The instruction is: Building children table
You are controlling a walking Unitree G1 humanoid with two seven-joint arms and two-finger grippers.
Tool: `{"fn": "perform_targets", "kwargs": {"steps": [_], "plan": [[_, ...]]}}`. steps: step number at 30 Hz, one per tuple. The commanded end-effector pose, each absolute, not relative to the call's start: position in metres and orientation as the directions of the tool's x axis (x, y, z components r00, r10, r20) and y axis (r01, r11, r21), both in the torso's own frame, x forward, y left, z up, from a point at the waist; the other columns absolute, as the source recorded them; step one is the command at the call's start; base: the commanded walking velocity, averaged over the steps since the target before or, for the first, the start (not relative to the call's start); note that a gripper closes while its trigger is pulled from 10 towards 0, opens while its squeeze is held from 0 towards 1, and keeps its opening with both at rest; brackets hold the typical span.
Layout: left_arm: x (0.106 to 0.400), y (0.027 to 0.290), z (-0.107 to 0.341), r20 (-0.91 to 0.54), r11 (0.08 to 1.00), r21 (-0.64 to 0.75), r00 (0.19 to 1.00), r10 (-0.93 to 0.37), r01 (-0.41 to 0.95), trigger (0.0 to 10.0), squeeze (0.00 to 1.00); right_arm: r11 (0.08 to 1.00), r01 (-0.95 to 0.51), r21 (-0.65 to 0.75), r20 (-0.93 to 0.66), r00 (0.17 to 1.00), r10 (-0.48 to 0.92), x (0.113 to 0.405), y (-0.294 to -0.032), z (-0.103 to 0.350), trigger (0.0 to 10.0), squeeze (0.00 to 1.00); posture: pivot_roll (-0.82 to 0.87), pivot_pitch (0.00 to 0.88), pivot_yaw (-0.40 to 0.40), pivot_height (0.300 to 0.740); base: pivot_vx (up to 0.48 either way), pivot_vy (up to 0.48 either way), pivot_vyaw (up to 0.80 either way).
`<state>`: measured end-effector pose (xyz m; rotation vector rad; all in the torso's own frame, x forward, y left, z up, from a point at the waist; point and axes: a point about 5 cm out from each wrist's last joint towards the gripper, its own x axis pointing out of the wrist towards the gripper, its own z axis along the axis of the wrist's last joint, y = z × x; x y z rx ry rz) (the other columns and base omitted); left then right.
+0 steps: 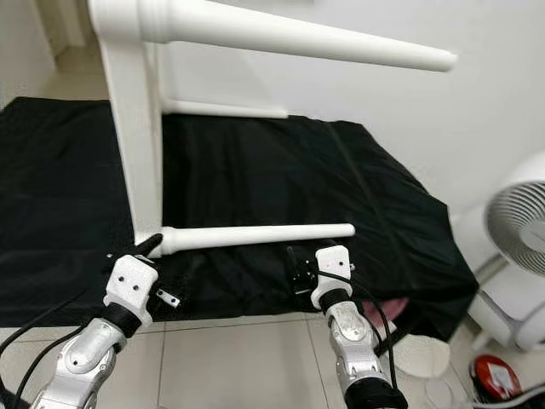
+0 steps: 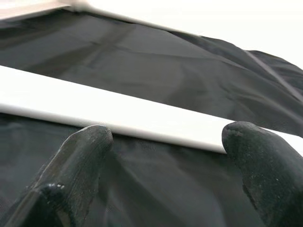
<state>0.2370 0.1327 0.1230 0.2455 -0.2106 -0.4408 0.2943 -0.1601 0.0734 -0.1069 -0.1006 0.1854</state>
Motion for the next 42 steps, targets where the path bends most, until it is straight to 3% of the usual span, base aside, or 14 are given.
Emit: {"fn": "perform_targets", "kwargs": {"steps": [1,11,31,33,37,42], "plan": [[0.234,0.129,0.123,0.151,0.865,0.278,0.87,-0.47,0.419,10.0,0.0,0.976,-0.174,-0.131,0.075,0.98,0.185,0.294,-0.166,0.071,10.0,0.0,0.07,0.0,-0.127,0.74,0.0,0.0,0.8],[0.236,0.13,0.121,0.136,0.868,0.281,0.879,-0.457,0.409,10.0,0.0,0.975,-0.175,-0.134,0.075,0.98,0.186,0.295,-0.168,0.071,10.0,0.0,0.07,0.0,-0.127,0.74,0.0,0.0,0.8],[0.244,0.112,0.117,0.084,0.851,0.251,0.866,-0.493,0.46,10.0,0.0,0.971,-0.21,-0.11,0.095,0.971,0.221,0.294,-0.161,0.074,10.0,0.0,0.06,0.0,-0.129,0.74,0.0,0.0,0.0],[0.245,0.107,0.116,0.07,0.843,0.23,0.855,-0.513,0.487,10.0,0.0,0.936,-0.333,-0.114,0.086,0.935,0.343,0.286,-0.145,0.073,10.0,0.0,0.05,0.0,-0.128,0.74,0.0,0.0,0.0],[0.245,0.104,0.116,0.065,0.837,0.221,0.849,-0.525,0.501,10.0,0.0,0.9,-0.42,-0.115,0.092,0.898,0.431,0.279,-0.133,0.075,10.0,0.0,0.04,0.0,-0.129,0.74,0.0,0.0,0.0],[0.249,0.103,0.121,0.071,0.848,0.189,0.854,-0.515,0.496,10.0,0.0,0.945,-0.31,-0.106,0.142,0.936,0.323,0.284,-0.143,0.083,10.0,0.0,0.04,0.0,-0.13,0.74,0.0,0.0,0.0]]}}
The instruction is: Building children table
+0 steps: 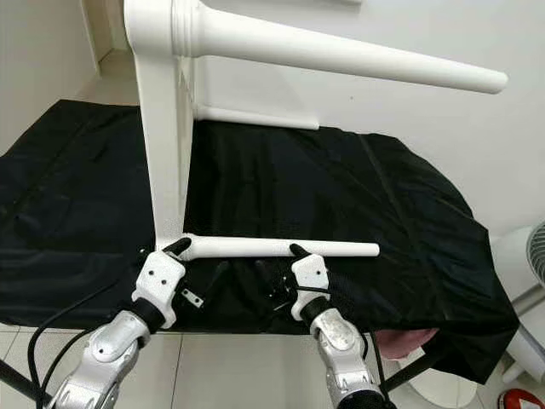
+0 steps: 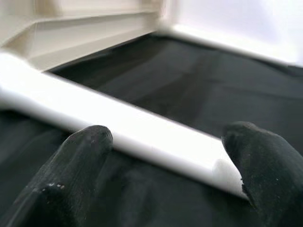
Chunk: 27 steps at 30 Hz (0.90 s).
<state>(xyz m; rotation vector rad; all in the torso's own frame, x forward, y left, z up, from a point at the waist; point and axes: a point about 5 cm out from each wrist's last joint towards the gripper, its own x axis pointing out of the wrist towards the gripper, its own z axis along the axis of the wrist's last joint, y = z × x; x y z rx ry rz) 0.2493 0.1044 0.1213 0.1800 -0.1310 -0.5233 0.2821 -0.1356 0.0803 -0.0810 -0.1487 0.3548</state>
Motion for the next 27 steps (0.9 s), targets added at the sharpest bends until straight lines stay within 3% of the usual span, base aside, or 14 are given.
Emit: {"fn": "perform_targets", "kwargs": {"steps": [1,4,9,12,27], "plan": [[0.253,0.101,0.123,0.074,0.85,0.183,0.856,-0.512,0.493,10.0,0.0,0.967,-0.234,-0.097,0.164,0.955,0.247,0.286,-0.153,0.087,10.0,0.0,0.04,0.0,-0.13,0.74,0.0,0.0,0.0],[0.264,0.098,0.129,0.076,0.863,0.178,0.868,-0.491,0.473,10.0,0.0,0.986,-0.145,-0.078,0.184,0.97,0.157,0.288,-0.164,0.09,10.0,0.0,0.03,0.0,-0.124,0.74,0.0,0.0,0.0],[0.28,0.103,0.133,0.082,0.897,0.186,0.903,-0.421,0.401,10.0,0.0,0.99,-0.128,-0.06,0.194,0.971,0.137,0.287,-0.164,0.092,10.0,0.0,0.02,0.0,-0.121,0.74,0.0,0.0,0.0],[0.295,0.117,0.134,0.074,0.938,0.206,0.952,-0.298,0.277,10.0,0.0,0.99,-0.129,-0.052,0.202,0.97,0.137,0.286,-0.163,0.095,10.0,0.0,0.01,0.0,-0.114,0.74,0.0,0.0,0.0],[0.305,0.159,0.142,0.077,0.971,0.239,0.996,-0.051,0.031,10.0,0.0,0.991,-0.126,-0.052,0.199,0.971,0.134,0.286,-0.162,0.097,10.0,0.0,0.01,0.0,-0.119,0.74,0.0,0.0,0.0]]}}
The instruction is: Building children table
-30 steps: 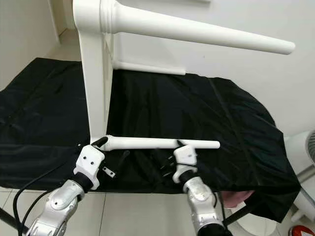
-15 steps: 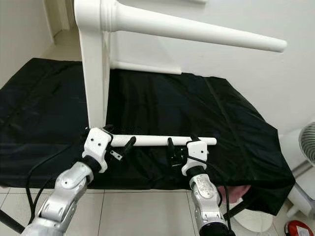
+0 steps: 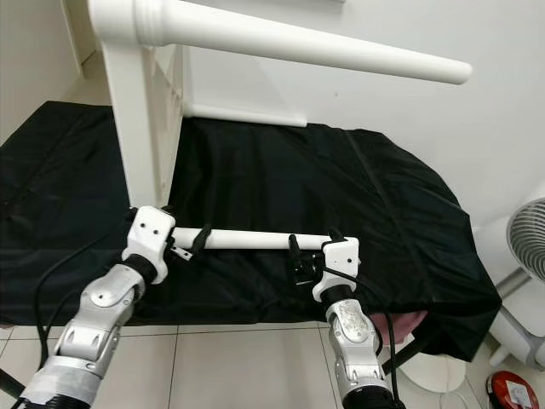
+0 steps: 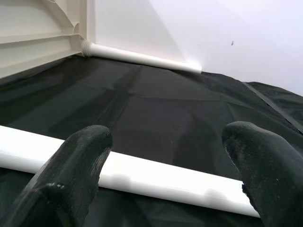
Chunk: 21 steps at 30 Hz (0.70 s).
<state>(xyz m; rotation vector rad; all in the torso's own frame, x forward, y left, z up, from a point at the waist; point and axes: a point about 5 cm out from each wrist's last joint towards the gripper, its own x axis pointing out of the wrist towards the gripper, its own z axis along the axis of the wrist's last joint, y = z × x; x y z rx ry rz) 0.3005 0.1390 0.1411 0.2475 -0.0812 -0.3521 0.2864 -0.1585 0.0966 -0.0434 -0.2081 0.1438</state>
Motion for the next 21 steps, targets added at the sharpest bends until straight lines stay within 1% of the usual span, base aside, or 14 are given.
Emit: {"fn": "perform_targets", "kwargs": {"steps": [1,4,5,6,7,10,14,16,18,20,21], "plan": [[0.305,0.159,0.142,0.077,0.971,0.239,0.996,-0.051,0.031,10.0,0.0,0.991,-0.126,-0.052,0.199,0.971,0.134,0.286,-0.162,0.097,10.0,0.0,0.01,0.0,-0.119,0.74,0.0,0.0,0.0],[0.305,0.163,0.141,0.081,0.969,0.246,0.996,-0.039,0.017,10.0,0.0,0.99,-0.132,-0.049,0.192,0.972,0.139,0.287,-0.159,0.097,10.0,0.0,0.02,0.0,-0.122,0.74,0.0,0.0,0.0],[0.303,0.16,0.141,0.085,0.97,0.24,0.995,-0.055,0.033,10.0,0.0,0.989,-0.138,-0.046,0.184,0.972,0.144,0.287,-0.157,0.097,10.0,0.0,0.02,0.0,-0.125,0.74,0.0,0.0,0.0],[0.299,0.153,0.141,0.097,0.971,0.228,0.99,-0.099,0.075,10.0,0.0,0.989,-0.14,-0.046,0.176,0.974,0.146,0.287,-0.156,0.096,10.0,0.0,0.02,0.0,-0.125,0.74,0.0,0.0,0.0],[0.299,0.153,0.141,0.097,0.971,0.228,0.99,-0.099,0.075,10.0,0.0,0.989,-0.14,-0.046,0.176,0.974,0.146,0.287,-0.156,0.096,10.0,0.0,0.02,0.0,-0.125,0.74,0.0,0.0,0.0],[0.291,0.134,0.142,0.113,0.968,0.165,0.971,-0.209,0.189,10.0,0.0,0.99,-0.125,-0.063,0.169,0.976,0.134,0.287,-0.156,0.096,10.0,0.0,0.02,0.0,-0.129,0.74,0.0,0.0,0.0],[0.288,0.126,0.142,0.119,0.962,0.151,0.961,-0.248,0.229,10.0,0.0,0.991,-0.104,-0.081,0.17,0.979,0.116,0.287,-0.157,0.097,10.0,0.0,0.01,0.0,-0.128,0.74,0.0,0.0,0.0],[0.284,0.115,0.139,0.122,0.952,0.096,0.945,-0.303,0.292,10.0,0.0,0.992,-0.047,-0.121,0.156,0.986,0.066,0.287,-0.161,0.096,10.0,0.0,0.01,0.0,-0.121,0.74,0.0,0.0,0.0],[0.281,0.111,0.135,0.123,0.945,0.061,0.937,-0.327,0.322,10.0,0.0,0.988,-0.005,-0.157,0.15,0.988,0.029,0.287,-0.165,0.096,10.0,0.0,0.01,0.0,-0.115,0.74,0.0,0.0,0.0],[0.28,0.111,0.133,0.121,0.944,0.054,0.936,-0.33,0.325,10.0,0.0,0.986,0.006,-0.169,0.148,0.989,0.019,0.287,-0.166,0.095,10.0,0.0,0.01,0.0,-0.115,0.74,0.0,0.0,0.0],[0.278,0.111,0.133,0.132,0.943,0.075,0.934,-0.331,0.324,10.0,0.0,0.983,-0.003,-0.185,0.152,0.988,0.031,0.286,-0.166,0.096,10.0,0.0,0.01,0.0,-0.102,0.74,0.0,0.0,0.0]]}}
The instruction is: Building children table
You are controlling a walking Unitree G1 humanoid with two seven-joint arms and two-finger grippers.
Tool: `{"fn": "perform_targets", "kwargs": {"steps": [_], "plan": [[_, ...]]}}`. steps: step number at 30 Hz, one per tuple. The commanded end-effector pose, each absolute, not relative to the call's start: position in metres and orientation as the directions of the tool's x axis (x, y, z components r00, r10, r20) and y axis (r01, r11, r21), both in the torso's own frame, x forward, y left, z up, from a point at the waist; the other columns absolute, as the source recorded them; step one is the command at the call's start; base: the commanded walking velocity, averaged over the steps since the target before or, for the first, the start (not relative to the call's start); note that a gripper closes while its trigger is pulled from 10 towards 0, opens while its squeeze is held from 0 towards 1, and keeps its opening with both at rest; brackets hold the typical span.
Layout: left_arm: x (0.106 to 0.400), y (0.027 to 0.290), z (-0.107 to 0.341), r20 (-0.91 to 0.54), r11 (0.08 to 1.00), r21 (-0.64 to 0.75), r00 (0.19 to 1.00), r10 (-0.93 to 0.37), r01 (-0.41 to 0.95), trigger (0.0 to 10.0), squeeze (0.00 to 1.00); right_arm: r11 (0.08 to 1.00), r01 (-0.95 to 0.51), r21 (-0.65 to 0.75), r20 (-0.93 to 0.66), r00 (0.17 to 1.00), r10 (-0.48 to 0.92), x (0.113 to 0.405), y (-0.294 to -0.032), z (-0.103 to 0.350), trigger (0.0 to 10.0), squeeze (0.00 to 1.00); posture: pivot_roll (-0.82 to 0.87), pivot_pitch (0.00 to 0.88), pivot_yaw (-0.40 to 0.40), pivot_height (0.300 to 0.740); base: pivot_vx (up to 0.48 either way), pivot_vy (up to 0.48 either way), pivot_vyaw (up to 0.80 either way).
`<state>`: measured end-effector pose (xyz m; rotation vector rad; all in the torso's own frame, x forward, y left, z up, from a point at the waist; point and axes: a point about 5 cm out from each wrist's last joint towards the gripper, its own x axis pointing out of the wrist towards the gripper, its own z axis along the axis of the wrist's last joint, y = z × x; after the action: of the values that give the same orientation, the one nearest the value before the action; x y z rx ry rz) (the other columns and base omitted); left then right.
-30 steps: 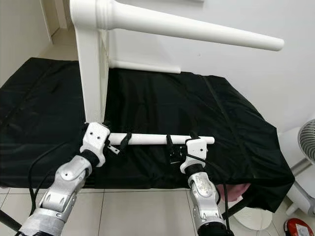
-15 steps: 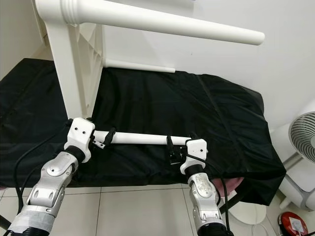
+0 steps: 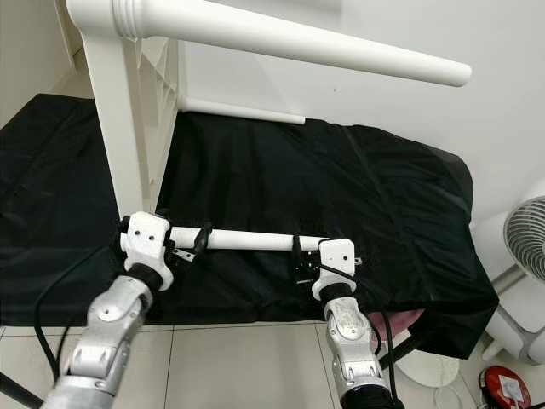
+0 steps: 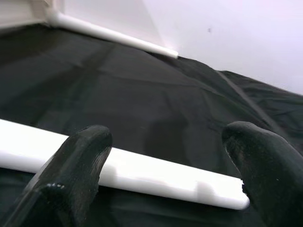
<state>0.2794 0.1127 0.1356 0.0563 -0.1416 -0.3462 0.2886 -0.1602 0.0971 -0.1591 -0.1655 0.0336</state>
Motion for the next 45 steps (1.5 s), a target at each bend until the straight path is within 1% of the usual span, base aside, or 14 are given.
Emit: {"fn": "perform_targets", "kwargs": {"steps": [1,3,5,10,11,15,17,19,22,28,36,40,43,45], "plan": [[0.278,0.111,0.133,0.132,0.943,0.075,0.934,-0.331,0.324,10.0,0.0,0.983,-0.003,-0.185,0.152,0.988,0.031,0.286,-0.166,0.096,10.0,0.0,0.01,0.0,-0.102,0.74,0.0,0.0,0.0],[0.274,0.111,0.133,0.149,0.937,0.085,0.926,-0.348,0.339,10.0,0.0,0.98,-0.019,-0.2,0.168,0.984,0.053,0.284,-0.166,0.096,10.0,0.0,0.0,0.0,-0.092,0.74,0.0,0.0,0.0],[0.265,0.116,0.134,0.172,0.932,0.062,0.916,-0.362,0.357,10.0,0.0,0.984,-0.042,-0.173,0.185,0.98,0.075,0.277,-0.163,0.095,10.0,0.0,0.01,0.0,-0.071,0.74,0.0,0.0,0.0],[0.262,0.117,0.135,0.178,0.929,0.05,0.912,-0.37,0.367,10.0,0.0,0.986,-0.044,-0.164,0.192,0.979,0.076,0.275,-0.161,0.096,10.0,0.0,0.01,0.0,-0.069,0.74,0.0,0.0,0.0],[0.257,0.122,0.131,0.18,0.933,0.045,0.916,-0.359,0.357,10.0,0.0,0.986,-0.049,-0.159,0.189,0.979,0.079,0.271,-0.158,0.093,10.0,0.0,0.01,0.0,-0.073,0.74,0.0,0.0,0.0],[0.254,0.132,0.122,0.168,0.947,0.056,0.932,-0.321,0.316,10.0,0.0,0.988,-0.063,-0.14,0.179,0.98,0.088,0.268,-0.152,0.09,10.0,0.0,0.01,0.0,-0.083,0.74,0.0,0.0,0.0],[0.256,0.138,0.121,0.178,0.963,0.067,0.946,-0.27,0.262,10.0,0.0,0.991,-0.063,-0.122,0.181,0.98,0.085,0.272,-0.149,0.092,10.0,0.0,0.02,0.0,-0.095,0.74,0.0,0.0,0.0],[0.257,0.139,0.122,0.184,0.966,0.076,0.948,-0.259,0.249,10.0,0.0,0.991,-0.061,-0.119,0.181,0.98,0.082,0.274,-0.149,0.093,10.0,0.0,0.02,0.0,-0.095,0.74,0.0,0.0,0.0],[0.257,0.138,0.123,0.195,0.965,0.091,0.946,-0.258,0.244,10.0,0.0,0.991,-0.06,-0.121,0.179,0.981,0.081,0.276,-0.149,0.093,10.0,0.0,0.02,0.0,-0.102,0.74,0.0,0.0,0.0],[0.255,0.135,0.12,0.187,0.967,0.052,0.949,-0.254,0.249,10.0,0.0,0.992,-0.056,-0.114,0.186,0.98,0.077,0.281,-0.151,0.098,10.0,0.0,0.01,0.0,-0.113,0.74,0.0,0.0,0.0],[0.26,0.122,0.118,0.203,0.962,0.036,0.94,-0.273,0.271,10.0,0.0,0.993,-0.051,-0.102,0.196,0.978,0.071,0.285,-0.15,0.101,10.0,0.0,0.0,0.0,-0.12,0.74,0.0,-0.297,0.0],[0.264,0.123,0.12,0.207,0.964,0.044,0.941,-0.266,0.263,10.0,0.0,0.993,-0.049,-0.103,0.194,0.979,0.068,0.285,-0.151,0.1,10.0,0.0,0.0,0.0,-0.119,0.74,0.0,-0.405,0.0],[0.27,0.128,0.124,0.217,0.972,0.058,0.947,-0.236,0.229,10.0,0.0,0.994,-0.042,-0.102,0.19,0.98,0.061,0.285,-0.154,0.099,10.0,0.0,0.01,0.0,-0.112,0.74,0.0,-0.48,0.0],[0.277,0.132,0.134,0.248,0.98,0.038,0.949,-0.197,0.193,10.0,0.0,0.994,-0.033,-0.101,0.188,0.981,0.051,0.285,-0.156,0.098,10.0,0.0,0.02,0.0,-0.112,0.74,0.0,-0.48,0.0]]}}
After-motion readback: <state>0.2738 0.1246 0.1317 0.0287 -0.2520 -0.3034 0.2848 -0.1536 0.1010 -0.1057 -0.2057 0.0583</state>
